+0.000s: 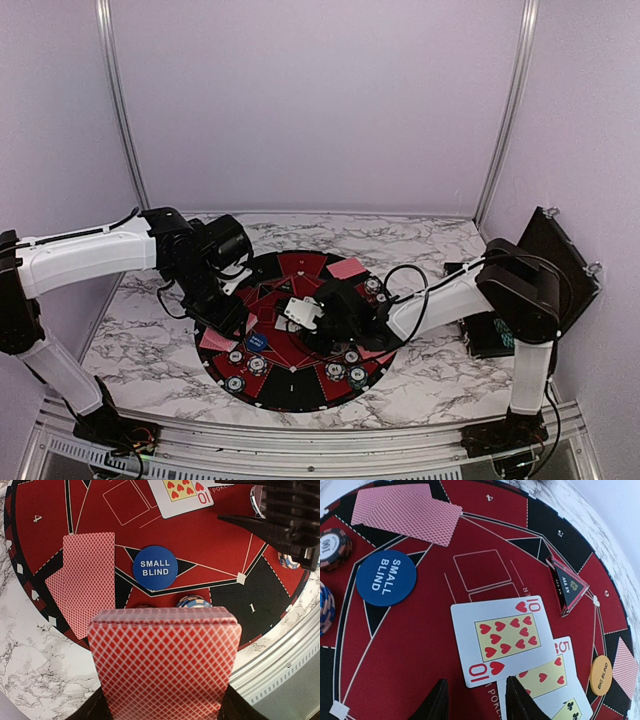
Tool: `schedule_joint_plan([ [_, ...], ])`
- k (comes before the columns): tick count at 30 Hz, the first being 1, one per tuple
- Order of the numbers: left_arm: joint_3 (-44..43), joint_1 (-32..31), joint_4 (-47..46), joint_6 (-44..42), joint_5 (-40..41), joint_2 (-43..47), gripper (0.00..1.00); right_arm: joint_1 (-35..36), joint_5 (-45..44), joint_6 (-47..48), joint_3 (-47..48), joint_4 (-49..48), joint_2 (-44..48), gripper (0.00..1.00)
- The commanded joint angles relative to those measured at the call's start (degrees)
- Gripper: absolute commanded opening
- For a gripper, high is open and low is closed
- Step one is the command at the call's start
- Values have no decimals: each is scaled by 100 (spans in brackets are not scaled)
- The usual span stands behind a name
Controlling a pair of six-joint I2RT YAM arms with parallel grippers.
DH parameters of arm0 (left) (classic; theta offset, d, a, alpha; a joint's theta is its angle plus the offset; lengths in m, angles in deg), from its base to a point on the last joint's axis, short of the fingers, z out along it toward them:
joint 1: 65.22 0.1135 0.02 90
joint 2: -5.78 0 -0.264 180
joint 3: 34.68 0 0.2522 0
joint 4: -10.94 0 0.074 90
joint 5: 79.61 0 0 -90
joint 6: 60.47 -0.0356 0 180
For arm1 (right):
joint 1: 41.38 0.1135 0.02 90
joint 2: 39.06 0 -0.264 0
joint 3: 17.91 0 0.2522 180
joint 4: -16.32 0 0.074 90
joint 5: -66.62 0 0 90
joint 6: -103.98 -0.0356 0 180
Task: Distribute texas hold em gaming equipment
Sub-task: Flop the poker card in the community card area.
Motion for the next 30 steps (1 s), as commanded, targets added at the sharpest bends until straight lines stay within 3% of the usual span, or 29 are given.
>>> schedule_joint_plan([
  [1, -134, 27, 17, -42, -37, -4, 52, -168, 458, -580, 220, 175, 490, 38],
  [15, -214, 14, 30, -96, -55, -73, 52, -1017, 2717, -2728, 579, 909, 1263, 48],
  [21, -285, -8, 30, -113, -55, -191, 52, -1284, 3825, -3960, 354, 615, 1475, 52],
  [30, -581, -102, 34, -149, -95, -452, 52, -1291, 4604, -5198, 201, 271, 1435, 62],
])
